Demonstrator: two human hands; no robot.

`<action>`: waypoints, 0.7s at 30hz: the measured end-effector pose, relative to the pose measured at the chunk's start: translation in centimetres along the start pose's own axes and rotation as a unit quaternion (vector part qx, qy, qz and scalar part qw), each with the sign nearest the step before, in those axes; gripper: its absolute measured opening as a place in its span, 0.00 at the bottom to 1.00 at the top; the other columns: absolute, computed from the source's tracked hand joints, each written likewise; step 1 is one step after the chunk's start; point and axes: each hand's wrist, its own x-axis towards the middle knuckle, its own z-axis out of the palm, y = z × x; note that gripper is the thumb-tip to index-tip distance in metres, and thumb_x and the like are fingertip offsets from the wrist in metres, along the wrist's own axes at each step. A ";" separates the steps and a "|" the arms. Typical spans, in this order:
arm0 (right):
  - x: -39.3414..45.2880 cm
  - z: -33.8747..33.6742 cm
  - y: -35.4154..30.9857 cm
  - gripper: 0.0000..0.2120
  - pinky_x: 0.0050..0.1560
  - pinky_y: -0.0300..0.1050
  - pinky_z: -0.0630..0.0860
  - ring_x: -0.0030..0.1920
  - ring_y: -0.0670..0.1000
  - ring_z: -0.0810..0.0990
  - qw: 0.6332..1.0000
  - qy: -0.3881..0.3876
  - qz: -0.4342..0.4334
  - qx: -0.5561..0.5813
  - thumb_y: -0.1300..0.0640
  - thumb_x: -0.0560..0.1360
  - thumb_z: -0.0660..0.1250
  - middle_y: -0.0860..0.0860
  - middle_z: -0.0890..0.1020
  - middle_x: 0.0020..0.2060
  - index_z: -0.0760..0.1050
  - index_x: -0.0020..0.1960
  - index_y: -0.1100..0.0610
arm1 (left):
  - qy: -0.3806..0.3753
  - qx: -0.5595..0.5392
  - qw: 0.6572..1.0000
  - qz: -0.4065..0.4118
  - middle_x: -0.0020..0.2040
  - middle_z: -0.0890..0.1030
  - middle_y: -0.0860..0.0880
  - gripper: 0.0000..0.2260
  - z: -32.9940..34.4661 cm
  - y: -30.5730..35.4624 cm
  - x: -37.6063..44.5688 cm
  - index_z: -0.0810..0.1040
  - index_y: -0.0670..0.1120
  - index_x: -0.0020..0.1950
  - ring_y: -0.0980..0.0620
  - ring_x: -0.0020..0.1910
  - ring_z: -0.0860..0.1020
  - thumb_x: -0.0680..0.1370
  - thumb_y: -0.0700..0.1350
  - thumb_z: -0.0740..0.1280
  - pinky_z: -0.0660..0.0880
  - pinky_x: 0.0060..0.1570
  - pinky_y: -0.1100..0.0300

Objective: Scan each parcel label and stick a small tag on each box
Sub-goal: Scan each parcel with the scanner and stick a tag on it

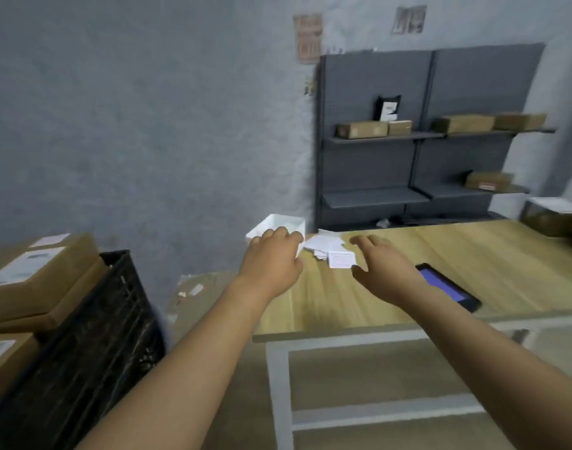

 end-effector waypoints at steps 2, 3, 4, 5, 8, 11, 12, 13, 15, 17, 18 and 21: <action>-1.7 -2.2 5.9 0.26 0.59 0.49 0.72 0.65 0.54 0.70 0.999 0.006 0.031 -0.016 0.51 0.77 0.63 0.51 0.70 0.67 0.61 0.73 0.52 | -0.001 -0.026 0.999 0.020 0.62 0.74 0.47 0.18 1.1 5.3 2.1 0.71 0.49 0.68 0.45 0.62 0.71 0.78 0.49 0.60 0.67 0.59 0.51; -2.5 -3.2 8.8 0.26 0.59 0.49 0.72 0.64 0.54 0.70 0.999 0.005 0.047 -0.016 0.51 0.77 0.63 0.51 0.69 0.67 0.61 0.73 0.52 | -0.002 -0.039 0.999 0.028 0.62 0.74 0.48 0.17 1.8 7.9 3.0 0.71 0.49 0.67 0.45 0.61 0.71 0.79 0.48 0.60 0.67 0.59 0.52; -3.3 -4.3 11.6 0.26 0.58 0.49 0.72 0.64 0.54 0.69 0.998 0.003 0.063 -0.018 0.52 0.77 0.63 0.52 0.69 0.67 0.61 0.73 0.52 | -0.005 -0.051 0.998 0.035 0.61 0.74 0.48 0.17 2.6 10.5 3.8 0.71 0.49 0.67 0.46 0.61 0.71 0.78 0.48 0.60 0.67 0.59 0.52; -4.1 -5.2 14.2 0.26 0.58 0.49 0.72 0.64 0.54 0.69 0.997 0.005 0.077 -0.024 0.52 0.77 0.63 0.52 0.69 0.67 0.61 0.72 0.52 | -0.011 -0.063 0.997 0.042 0.61 0.74 0.48 0.17 3.3 13.0 4.6 0.71 0.49 0.68 0.46 0.62 0.71 0.78 0.47 0.60 0.68 0.60 0.52; -6.2 -7.6 21.3 0.26 0.58 0.48 0.74 0.63 0.54 0.71 0.992 0.017 0.113 -0.044 0.52 0.76 0.64 0.52 0.70 0.67 0.62 0.72 0.51 | -0.029 -0.090 0.994 0.060 0.65 0.73 0.48 0.19 5.3 19.8 6.8 0.69 0.49 0.70 0.45 0.65 0.69 0.78 0.46 0.61 0.68 0.62 0.50; -7.4 -9.0 26.8 0.25 0.55 0.45 0.71 0.63 0.54 0.71 0.989 0.008 0.141 -0.037 0.51 0.77 0.64 0.51 0.69 0.67 0.62 0.72 0.51 | -0.046 -0.087 0.992 0.083 0.65 0.73 0.48 0.19 7.2 25.2 9.2 0.69 0.49 0.69 0.46 0.64 0.69 0.78 0.47 0.61 0.68 0.62 0.51; -7.7 -9.2 28.5 0.25 0.55 0.45 0.70 0.64 0.54 0.70 0.989 0.007 0.145 -0.035 0.51 0.77 0.63 0.51 0.69 0.67 0.62 0.71 0.51 | -0.050 -0.087 0.991 0.090 0.65 0.72 0.48 0.20 7.8 26.8 10.1 0.69 0.49 0.70 0.46 0.64 0.69 0.78 0.47 0.60 0.67 0.62 0.51; -7.8 -9.5 30.1 0.24 0.56 0.45 0.69 0.64 0.54 0.69 0.988 0.010 0.149 -0.033 0.52 0.77 0.63 0.51 0.69 0.67 0.63 0.71 0.51 | -0.055 -0.090 0.990 0.096 0.65 0.72 0.48 0.20 8.4 28.3 11.1 0.68 0.49 0.70 0.47 0.64 0.69 0.78 0.47 0.60 0.67 0.62 0.51; -7.9 -9.7 33.0 0.24 0.56 0.45 0.70 0.63 0.53 0.69 0.987 0.017 0.158 -0.029 0.52 0.76 0.63 0.51 0.70 0.66 0.64 0.71 0.52 | -0.065 -0.098 0.987 0.108 0.65 0.72 0.48 0.21 9.5 30.8 13.2 0.67 0.49 0.71 0.47 0.65 0.68 0.78 0.47 0.60 0.66 0.63 0.51; -7.8 -9.7 36.0 0.24 0.57 0.46 0.71 0.63 0.53 0.70 0.984 0.020 0.173 -0.029 0.51 0.76 0.63 0.51 0.70 0.65 0.64 0.71 0.52 | -0.078 -0.100 0.985 0.120 0.66 0.72 0.48 0.21 10.9 33.0 15.4 0.67 0.49 0.71 0.46 0.66 0.68 0.78 0.47 0.60 0.66 0.64 0.50; -7.7 -9.7 37.4 0.24 0.58 0.46 0.71 0.64 0.53 0.69 0.982 0.020 0.184 -0.029 0.51 0.76 0.63 0.51 0.71 0.65 0.64 0.71 0.52 | -0.086 -0.101 0.983 0.125 0.66 0.72 0.48 0.21 11.7 34.0 16.6 0.67 0.49 0.72 0.46 0.66 0.68 0.78 0.47 0.60 0.66 0.64 0.50; -7.1 -9.4 41.9 0.24 0.59 0.46 0.71 0.63 0.53 0.70 0.976 0.015 0.218 -0.026 0.50 0.76 0.63 0.51 0.71 0.64 0.64 0.70 0.52 | -0.104 -0.112 0.979 0.137 0.67 0.71 0.49 0.21 14.3 36.8 20.3 0.66 0.50 0.72 0.46 0.66 0.68 0.78 0.48 0.60 0.67 0.64 0.51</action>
